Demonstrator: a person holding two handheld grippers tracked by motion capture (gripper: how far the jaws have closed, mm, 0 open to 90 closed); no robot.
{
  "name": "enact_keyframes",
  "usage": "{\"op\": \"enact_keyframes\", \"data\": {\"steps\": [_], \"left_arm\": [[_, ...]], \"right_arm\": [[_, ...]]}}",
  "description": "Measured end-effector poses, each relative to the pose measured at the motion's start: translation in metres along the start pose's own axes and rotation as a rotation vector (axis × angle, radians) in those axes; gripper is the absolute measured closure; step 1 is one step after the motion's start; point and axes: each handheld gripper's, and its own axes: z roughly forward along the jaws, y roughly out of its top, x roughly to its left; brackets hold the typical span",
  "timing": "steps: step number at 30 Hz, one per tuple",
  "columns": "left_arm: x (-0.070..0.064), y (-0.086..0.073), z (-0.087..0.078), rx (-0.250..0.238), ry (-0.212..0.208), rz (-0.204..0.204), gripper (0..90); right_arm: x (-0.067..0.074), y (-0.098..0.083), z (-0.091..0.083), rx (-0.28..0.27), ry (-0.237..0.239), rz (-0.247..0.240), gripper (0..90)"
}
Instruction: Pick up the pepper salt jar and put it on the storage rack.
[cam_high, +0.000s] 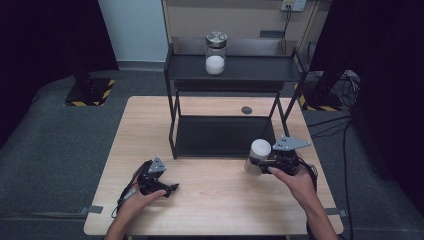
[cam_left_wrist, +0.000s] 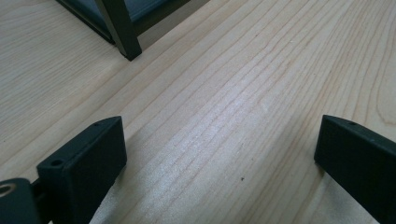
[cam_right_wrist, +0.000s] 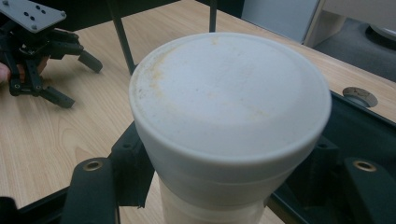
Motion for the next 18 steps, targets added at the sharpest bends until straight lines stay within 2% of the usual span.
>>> {"op": "enact_keyframes", "data": {"steps": [18], "left_arm": [[0.0000, 0.0000, 0.0000, 0.000, 0.000, 0.000, 1.1]], "right_arm": [[-0.0077, 0.0077, -0.0012, -0.006, 0.002, 0.008, 35.4]]}}
